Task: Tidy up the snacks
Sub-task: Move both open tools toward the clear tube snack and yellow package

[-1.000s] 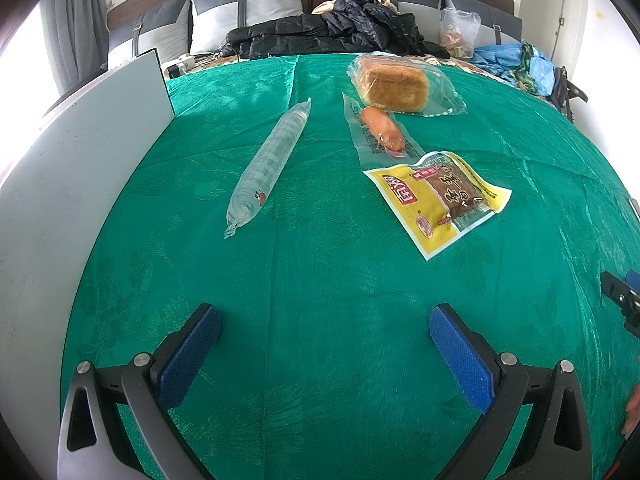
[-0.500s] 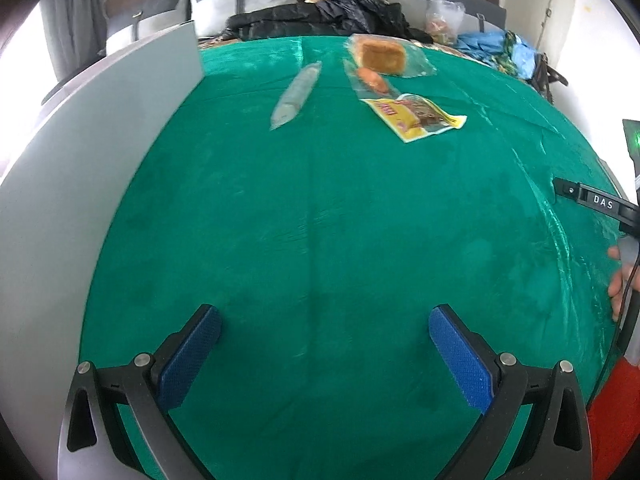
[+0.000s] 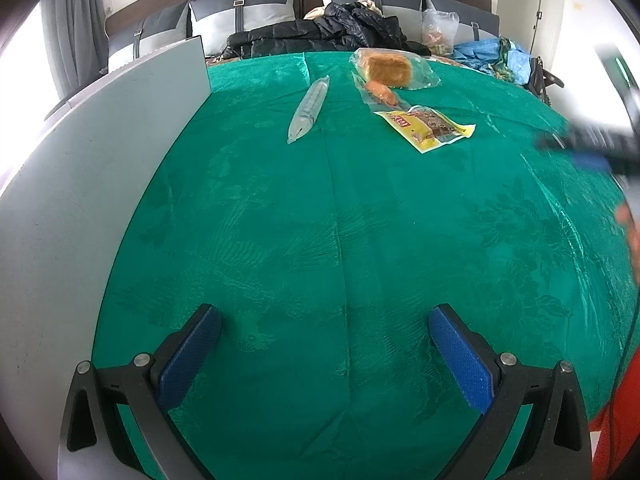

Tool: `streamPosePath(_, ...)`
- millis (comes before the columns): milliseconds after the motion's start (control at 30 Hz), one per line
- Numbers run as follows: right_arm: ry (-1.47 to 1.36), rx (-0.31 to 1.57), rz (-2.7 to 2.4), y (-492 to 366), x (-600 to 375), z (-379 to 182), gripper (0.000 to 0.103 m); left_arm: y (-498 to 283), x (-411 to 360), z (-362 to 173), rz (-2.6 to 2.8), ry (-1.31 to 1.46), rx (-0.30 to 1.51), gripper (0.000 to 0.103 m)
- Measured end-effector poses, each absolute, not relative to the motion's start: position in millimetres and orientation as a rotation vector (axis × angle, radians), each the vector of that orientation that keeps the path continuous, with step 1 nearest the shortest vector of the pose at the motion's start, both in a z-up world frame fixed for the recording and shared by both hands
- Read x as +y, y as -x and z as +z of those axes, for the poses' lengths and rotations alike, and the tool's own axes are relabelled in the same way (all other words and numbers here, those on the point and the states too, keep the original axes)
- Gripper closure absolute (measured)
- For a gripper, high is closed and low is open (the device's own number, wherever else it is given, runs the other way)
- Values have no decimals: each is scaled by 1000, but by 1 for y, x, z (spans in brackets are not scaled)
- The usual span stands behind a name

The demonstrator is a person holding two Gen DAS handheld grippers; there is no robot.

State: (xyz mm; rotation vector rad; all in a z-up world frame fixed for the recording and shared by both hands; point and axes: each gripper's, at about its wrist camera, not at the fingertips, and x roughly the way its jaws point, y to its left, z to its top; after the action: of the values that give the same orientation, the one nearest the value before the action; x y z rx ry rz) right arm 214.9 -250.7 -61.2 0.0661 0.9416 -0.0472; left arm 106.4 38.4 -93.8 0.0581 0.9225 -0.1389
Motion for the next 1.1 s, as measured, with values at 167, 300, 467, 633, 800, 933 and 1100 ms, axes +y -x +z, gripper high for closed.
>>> streamPosePath(167, 70, 959, 190, -278, -142, -45, 12, -105, 38, -95, -140, -59, 911, 0)
streamPosePath(300, 201, 982, 271, -310, -89, -66, 14, -104, 38, -95, -143, -59, 904, 0)
streamPosePath(467, 253, 1013, 322, -310, -96, -93, 13, -105, 39, -95, -145, -59, 900, 0)
streamPosePath(633, 300, 1020, 412, -272, -137, -93, 13, -106, 39, -95, -145, -58, 899, 0)
streamPosePath(800, 368, 1003, 407, -225, -190, -85, 12, -106, 39, -94, -142, -57, 896, 0)
streamPosePath(933, 137, 837, 368, -189, -243, -46, 12, -106, 39, -94, -142, -57, 895, 0)
streamPosePath(1100, -29, 739, 173, -166, -293, -48, 12, -105, 39, -95, -143, -58, 897, 0)
